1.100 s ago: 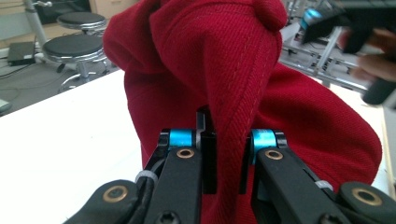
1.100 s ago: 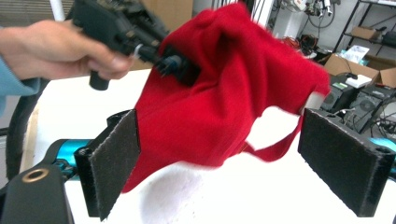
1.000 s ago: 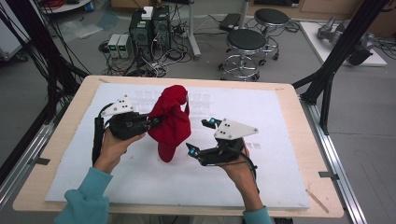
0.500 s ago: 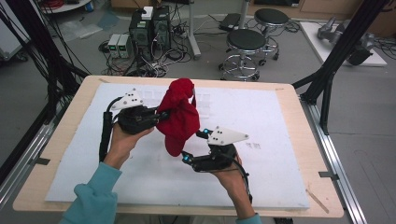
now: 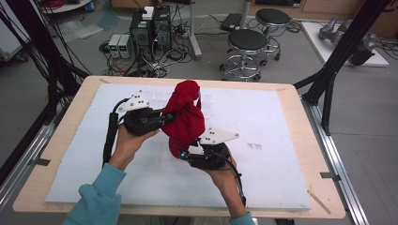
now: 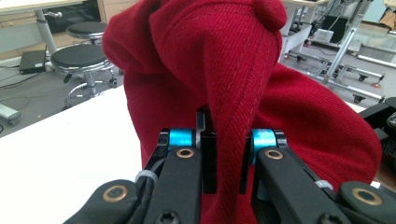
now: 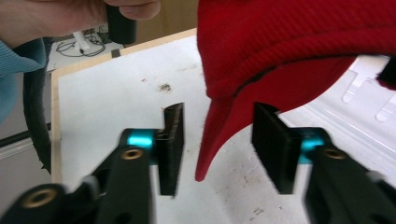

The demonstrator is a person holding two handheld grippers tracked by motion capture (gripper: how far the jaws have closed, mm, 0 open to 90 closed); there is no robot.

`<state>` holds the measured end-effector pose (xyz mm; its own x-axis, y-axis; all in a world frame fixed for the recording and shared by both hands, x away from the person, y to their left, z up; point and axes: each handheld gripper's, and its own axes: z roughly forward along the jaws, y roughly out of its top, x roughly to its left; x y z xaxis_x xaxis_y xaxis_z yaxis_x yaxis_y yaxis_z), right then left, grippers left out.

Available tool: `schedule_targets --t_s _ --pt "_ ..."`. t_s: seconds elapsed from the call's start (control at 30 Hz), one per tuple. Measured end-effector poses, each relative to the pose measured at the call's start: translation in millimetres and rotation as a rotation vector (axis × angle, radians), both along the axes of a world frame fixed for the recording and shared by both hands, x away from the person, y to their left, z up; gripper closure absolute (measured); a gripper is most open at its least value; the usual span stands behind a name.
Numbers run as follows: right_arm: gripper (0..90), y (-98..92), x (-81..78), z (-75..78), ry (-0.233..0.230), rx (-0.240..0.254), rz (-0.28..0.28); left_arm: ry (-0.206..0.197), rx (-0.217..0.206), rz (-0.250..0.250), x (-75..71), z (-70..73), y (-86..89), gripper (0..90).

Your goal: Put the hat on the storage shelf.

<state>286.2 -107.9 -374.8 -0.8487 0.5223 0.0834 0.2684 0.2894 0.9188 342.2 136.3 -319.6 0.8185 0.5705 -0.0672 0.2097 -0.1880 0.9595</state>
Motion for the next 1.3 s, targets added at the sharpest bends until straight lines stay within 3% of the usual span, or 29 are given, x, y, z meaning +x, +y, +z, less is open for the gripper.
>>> schedule_targets --t_s 0.3,0.47,0.6,0.67,0.73,0.83,0.97,1.07,1.3 --pt "80.3 0.9 3.4 -1.5 0.023 -0.005 0.001 -0.001 -0.007 0.005 0.7 -2.3 -1.0 86.1" --pt "85.1 -1.5 6.1 -1.7 0.066 0.019 -0.031 -0.002 -0.006 0.003 1.2 -2.6 0.3 85.6" --pt "85.5 -0.8 4.6 -0.9 0.05 0.009 -0.038 0.0 -0.013 0.0 2.7 -2.9 2.0 80.6" --pt "85.5 -0.9 4.3 -1.2 0.045 0.011 -0.038 0.005 -0.017 0.009 3.9 -3.3 3.0 69.4" --pt "85.5 -1.3 4.2 -1.8 0.043 0.015 -0.04 0.023 -0.009 0.038 5.6 -4.5 2.9 49.2" --pt "85.5 -2.2 3.8 -2.0 0.038 0.014 -0.045 0.019 -0.02 0.037 6.6 -7.7 5.3 16.1" --pt "85.5 -4.7 3.7 -1.4 0.034 0.021 -0.052 0.003 -0.052 0.018 7.2 -11.3 12.9 7.0" --pt "85.5 -6.8 4.2 -0.9 0.029 0.026 -0.058 -0.022 -0.033 0.02 6.5 -12.8 18.0 7.0" --pt "85.4 -10.9 6.8 2.8 0.024 0.034 -0.067 -0.032 -0.007 0.037 3.6 -21.2 34.6 7.0"
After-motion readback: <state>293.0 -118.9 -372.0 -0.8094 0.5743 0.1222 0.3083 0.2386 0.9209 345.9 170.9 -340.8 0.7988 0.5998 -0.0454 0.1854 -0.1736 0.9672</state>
